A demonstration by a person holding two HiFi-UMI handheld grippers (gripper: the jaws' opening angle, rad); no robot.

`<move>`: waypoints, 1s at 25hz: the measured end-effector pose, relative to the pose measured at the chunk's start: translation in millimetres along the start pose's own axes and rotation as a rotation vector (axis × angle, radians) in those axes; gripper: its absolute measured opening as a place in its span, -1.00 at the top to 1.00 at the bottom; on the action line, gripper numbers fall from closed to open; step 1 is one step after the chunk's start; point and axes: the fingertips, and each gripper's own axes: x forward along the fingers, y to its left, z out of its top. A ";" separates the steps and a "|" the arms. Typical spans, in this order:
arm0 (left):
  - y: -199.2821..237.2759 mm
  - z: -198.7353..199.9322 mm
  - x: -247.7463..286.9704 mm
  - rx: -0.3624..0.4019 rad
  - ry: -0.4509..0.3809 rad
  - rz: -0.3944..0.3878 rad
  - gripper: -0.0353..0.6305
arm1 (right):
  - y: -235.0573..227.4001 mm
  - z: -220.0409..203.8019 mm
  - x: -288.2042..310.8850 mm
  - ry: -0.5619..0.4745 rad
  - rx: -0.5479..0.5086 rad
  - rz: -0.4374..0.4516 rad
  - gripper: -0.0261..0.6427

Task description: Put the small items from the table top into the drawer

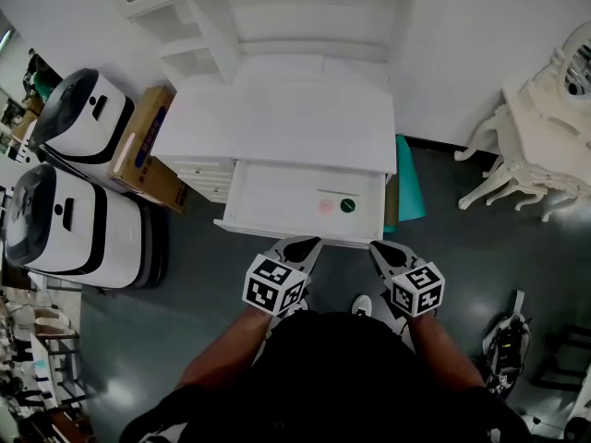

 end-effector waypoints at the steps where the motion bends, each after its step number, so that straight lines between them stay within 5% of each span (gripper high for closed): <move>1: -0.4 0.3 -0.2 -0.001 -0.001 0.001 0.88 | -0.2 0.1 -0.2 0.002 -0.002 0.002 0.85; 25: -5.8 -7.2 0.7 -0.016 0.006 0.019 0.88 | 1.6 -4.6 -6.2 0.001 0.023 0.025 0.85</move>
